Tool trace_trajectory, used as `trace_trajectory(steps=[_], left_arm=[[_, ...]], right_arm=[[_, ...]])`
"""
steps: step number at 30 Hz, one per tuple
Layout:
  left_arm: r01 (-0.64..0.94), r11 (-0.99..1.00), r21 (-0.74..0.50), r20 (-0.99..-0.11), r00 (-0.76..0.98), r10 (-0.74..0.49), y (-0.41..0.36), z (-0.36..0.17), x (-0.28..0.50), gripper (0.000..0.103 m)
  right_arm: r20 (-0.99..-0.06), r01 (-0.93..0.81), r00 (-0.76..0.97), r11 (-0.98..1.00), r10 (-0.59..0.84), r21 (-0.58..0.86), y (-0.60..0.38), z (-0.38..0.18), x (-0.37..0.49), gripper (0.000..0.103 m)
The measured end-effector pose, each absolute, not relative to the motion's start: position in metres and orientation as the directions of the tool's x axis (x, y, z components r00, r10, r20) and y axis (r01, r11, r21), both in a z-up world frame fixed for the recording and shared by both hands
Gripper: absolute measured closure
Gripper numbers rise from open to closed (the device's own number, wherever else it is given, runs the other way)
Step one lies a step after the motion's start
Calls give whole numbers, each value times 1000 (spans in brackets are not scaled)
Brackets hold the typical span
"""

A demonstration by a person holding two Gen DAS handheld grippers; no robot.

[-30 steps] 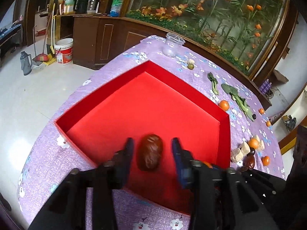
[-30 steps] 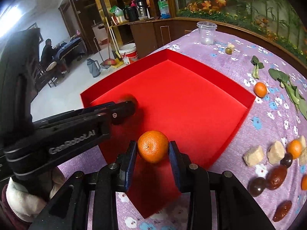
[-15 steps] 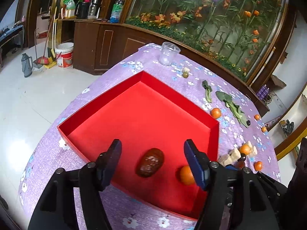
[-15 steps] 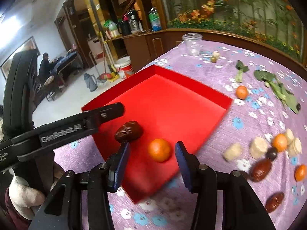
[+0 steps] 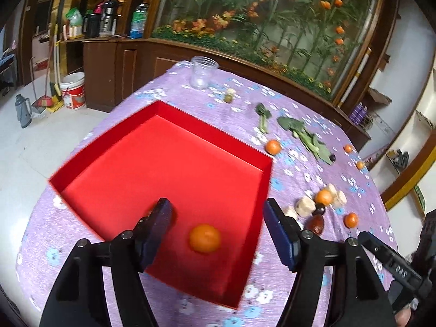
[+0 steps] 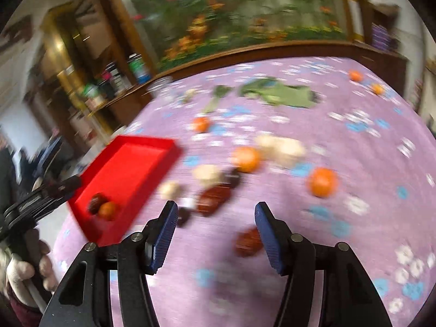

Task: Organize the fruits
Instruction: 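Grasp a dark plum with the left gripper while the right gripper grasps a date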

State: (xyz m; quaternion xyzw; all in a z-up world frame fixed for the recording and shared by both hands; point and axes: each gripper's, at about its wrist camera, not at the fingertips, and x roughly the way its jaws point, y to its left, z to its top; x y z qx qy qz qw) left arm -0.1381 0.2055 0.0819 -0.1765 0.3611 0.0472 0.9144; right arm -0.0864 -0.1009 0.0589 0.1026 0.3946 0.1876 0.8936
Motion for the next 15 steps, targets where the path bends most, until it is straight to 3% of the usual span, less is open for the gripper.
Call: trace_trajectory(steps=[15], left_arm=[[96,975,-200,-717,663,-212,99,57,-118,35]], right_arm=[[-703,-284,552,893,449,348,-108,29,-86,40]])
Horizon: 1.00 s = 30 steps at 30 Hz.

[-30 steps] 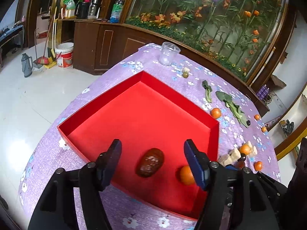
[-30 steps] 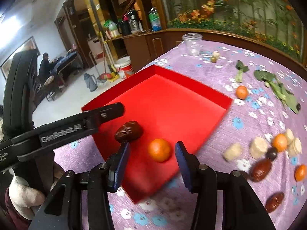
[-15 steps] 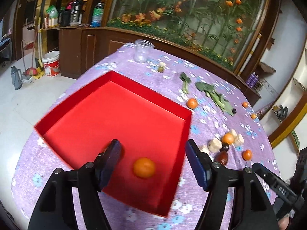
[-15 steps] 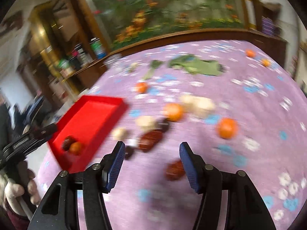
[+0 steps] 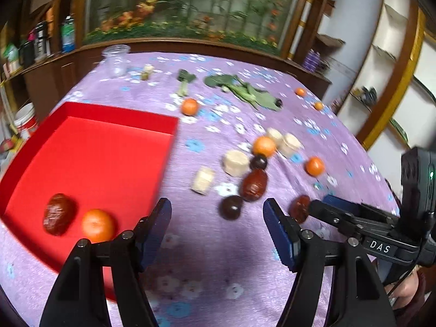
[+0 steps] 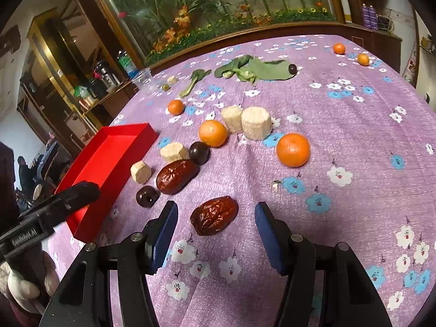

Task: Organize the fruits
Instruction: 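Grasp a dark plum with the left gripper while the right gripper grasps a date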

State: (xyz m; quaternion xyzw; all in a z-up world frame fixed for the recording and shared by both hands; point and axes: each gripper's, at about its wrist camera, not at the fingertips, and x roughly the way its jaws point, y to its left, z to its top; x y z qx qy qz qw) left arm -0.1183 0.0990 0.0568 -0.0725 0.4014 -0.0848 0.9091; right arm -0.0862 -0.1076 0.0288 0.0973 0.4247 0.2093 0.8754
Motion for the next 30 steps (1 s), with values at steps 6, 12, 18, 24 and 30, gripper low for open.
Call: trace_trajectory(steps=[6,12,18,24,30], left_arm=[[123,977,-176,-752,624,-214,83,38,-106,47],[120,977,-177,-767,605,-213,84,30,-100,47],[144,970,-196,-789,565,-243,77,21,-89,62],[148,968,-202,-798,548,-250,71,16,-79,63],[157,966,-207,-791,554,-260,71,16,-77,63]], right_arm=[[-709,-336,533,884,462,323,-96,26,-88,44],[-688,-367,536,869,489,331,-93,28,-90,46],[-744,-343,484,882,460,322,-86,18,-80,46],[-765,-341,476,893,434,294,-79,15,-73,47],[-780,-348,490,908,390,236,-70,15,-71,54]])
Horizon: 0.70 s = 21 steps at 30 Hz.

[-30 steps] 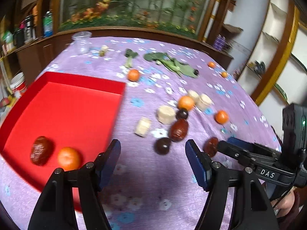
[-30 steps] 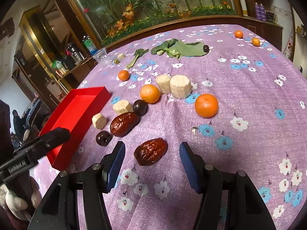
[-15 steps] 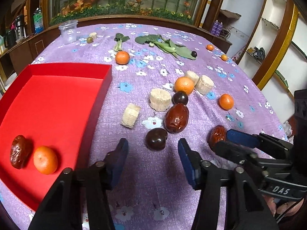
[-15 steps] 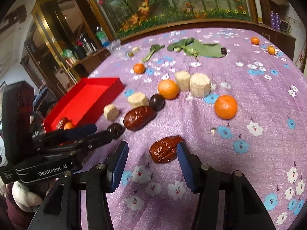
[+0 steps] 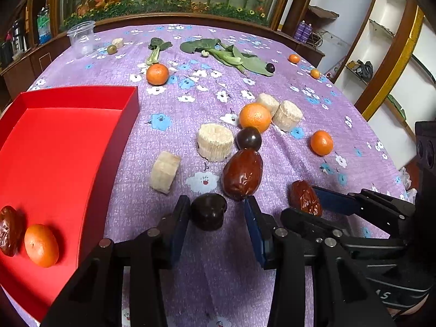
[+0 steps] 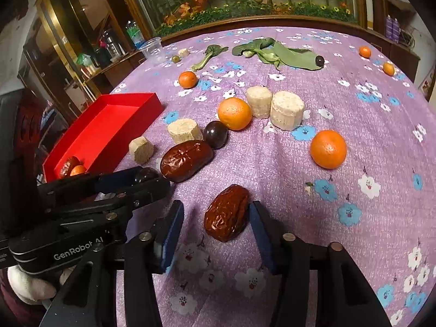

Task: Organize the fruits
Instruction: 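Grasp a dark plum with the left gripper while the right gripper grasps a date, then carry the plum and date into the red tray and release both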

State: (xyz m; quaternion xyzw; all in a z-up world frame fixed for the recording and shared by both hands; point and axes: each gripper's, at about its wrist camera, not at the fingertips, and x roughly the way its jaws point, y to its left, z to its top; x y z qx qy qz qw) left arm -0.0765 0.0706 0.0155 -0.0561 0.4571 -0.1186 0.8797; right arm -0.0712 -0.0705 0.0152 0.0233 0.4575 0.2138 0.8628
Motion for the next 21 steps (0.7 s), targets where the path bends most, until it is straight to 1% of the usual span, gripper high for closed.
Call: trace_trajectory(steps=[2,3,5,6,7,12,17,21], left_arm=[[158,965,-211,-787,558,-264,71,15,-76,63],[157,965,-211,-786,560,-263,71,15,-76,64],[144,970,-196,-789,564,-243,71,15,-76,72],[136,973,-184,-792,566,-229,71,15,-76,74],[130,975,-178,-793,567,-221,71,15,-76,80],[103,966,-237,-777,576,-252,84,16,-78,81],[87,967,-240,-756,608,-242,94,27,-91,81],[64,965,-256,-724,648,-235,113,46,-103,81]], right_arm=[[-785,-347,497,914,371,213,-69,15,-71,62],[-787,-345,500,917,361,200,-68,15,-71,65],[-790,-342,505,921,348,187,-68,15,-71,70],[-790,-341,505,921,348,187,-68,15,-71,70],[-789,-340,505,921,349,190,-68,15,-71,70],[-778,-349,512,916,364,198,-69,22,-80,71],[-756,-357,541,914,370,192,-68,35,-91,71],[-736,-383,544,900,403,210,-62,47,-98,71]])
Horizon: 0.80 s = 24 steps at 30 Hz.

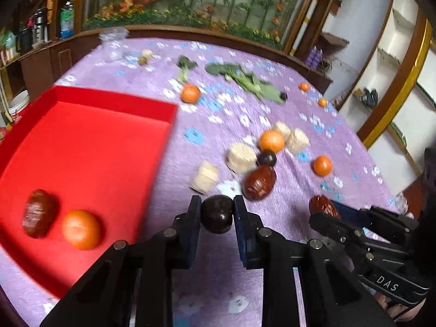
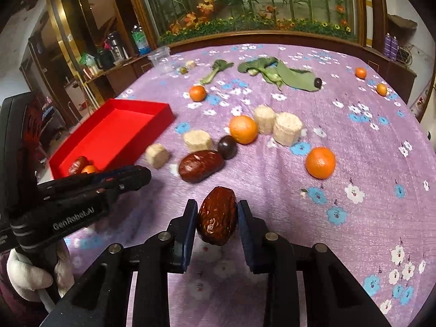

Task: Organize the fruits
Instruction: 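Carry the plum and date into the red tray and release both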

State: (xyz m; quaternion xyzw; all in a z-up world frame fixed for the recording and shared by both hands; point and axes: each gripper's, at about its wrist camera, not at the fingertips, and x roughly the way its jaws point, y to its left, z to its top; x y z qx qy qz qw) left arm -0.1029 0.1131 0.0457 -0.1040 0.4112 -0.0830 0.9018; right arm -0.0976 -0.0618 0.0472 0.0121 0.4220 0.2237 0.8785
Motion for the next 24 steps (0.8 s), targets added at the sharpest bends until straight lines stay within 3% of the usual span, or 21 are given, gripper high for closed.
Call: trace_trajectory(steps=[7,12,21,24], left_arm=[[-32,954,-297,-649,740,-177,183,93,-115,80],[-108,964,-243,-633,771,-73,226,114,-111,80],[-208,939,-274,-694,719,-43,285,83,-84,80],[-236,927,-293,-709,704,-45,294,74,-82,80]], right_arm=[[-688,-492,530,840,497,229,-27,88,-101,71],[-667,-579,520,794,534,184,22,107,-97,71],[-713,-677,460,729,529,105,117,84,-82,70],[-742,-665,418,732,525,144,127,65,-74,70]])
